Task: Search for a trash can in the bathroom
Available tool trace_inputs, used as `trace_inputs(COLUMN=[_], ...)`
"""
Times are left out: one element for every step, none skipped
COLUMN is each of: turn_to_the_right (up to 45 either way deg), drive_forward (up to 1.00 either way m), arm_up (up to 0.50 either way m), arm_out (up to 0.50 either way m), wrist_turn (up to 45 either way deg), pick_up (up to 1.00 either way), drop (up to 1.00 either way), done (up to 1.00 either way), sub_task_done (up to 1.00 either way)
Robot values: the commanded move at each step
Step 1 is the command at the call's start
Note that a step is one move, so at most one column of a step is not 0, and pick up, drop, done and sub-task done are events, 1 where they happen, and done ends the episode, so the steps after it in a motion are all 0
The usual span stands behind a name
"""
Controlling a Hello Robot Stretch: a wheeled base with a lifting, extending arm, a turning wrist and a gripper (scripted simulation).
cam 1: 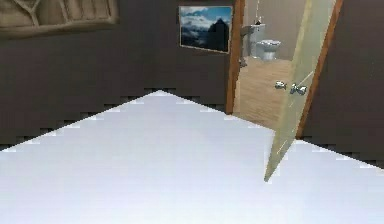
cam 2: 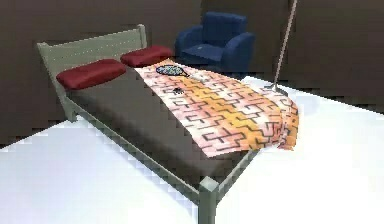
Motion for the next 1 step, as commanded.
trace_inputs(turn_to_the_right=[0.0], drive_forward=[1.00], arm_up=[0.00], arm_out=[0.00], wrist_turn=[0.0], pick_up=[0.00], drop=[0.00], done=[0.00], sub_task_done=[0.00])
